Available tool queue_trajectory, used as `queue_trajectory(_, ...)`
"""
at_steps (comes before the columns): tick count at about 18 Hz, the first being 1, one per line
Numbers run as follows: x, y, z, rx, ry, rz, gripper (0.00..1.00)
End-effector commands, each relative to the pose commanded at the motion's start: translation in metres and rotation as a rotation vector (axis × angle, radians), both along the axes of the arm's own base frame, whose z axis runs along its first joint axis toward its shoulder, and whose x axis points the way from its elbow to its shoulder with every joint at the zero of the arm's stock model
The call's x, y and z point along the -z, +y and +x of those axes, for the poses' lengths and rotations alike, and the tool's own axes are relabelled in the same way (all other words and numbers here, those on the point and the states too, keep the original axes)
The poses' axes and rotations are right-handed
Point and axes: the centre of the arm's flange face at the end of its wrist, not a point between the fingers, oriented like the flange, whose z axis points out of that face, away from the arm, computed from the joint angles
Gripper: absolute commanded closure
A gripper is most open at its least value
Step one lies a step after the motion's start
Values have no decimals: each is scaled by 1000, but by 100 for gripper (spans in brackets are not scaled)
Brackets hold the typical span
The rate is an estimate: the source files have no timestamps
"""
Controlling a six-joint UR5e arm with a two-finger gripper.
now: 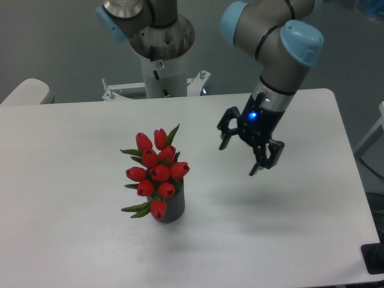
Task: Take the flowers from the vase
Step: 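Move the open gripper toward the red tulip bunch in the grey vase, then close the gripper around the tulip stems above the vase rim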
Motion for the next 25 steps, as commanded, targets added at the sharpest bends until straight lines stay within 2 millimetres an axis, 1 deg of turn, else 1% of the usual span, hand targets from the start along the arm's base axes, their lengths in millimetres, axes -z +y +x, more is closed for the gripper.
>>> queue_trajectory(2,7,-9,1,-32,-82,115,0)
queue_trajectory(4,15,-12,6,-54,-157,213,0)
queue_trajectory(6,26,-15,14,-67,-203,252,0)
queue_trajectory(8,29,-15,21,-64,-213,255,0)
queue_trajectory(10,30,-9,28,-46,-214,261,0)
queue_trajectory(11,28,-3,33,-28,-202,268,0)
queue_trajectory(13,26,17,48,20,-170,285,0)
queue_trajectory(15,27,29,57,53,-137,299,0)
queue_trajectory(19,37,29,60,63,-127,302,0)
queue_trajectory(21,37,30,60,66,-112,308,0)
queue_trajectory(25,44,31,60,69,-115,307,0)
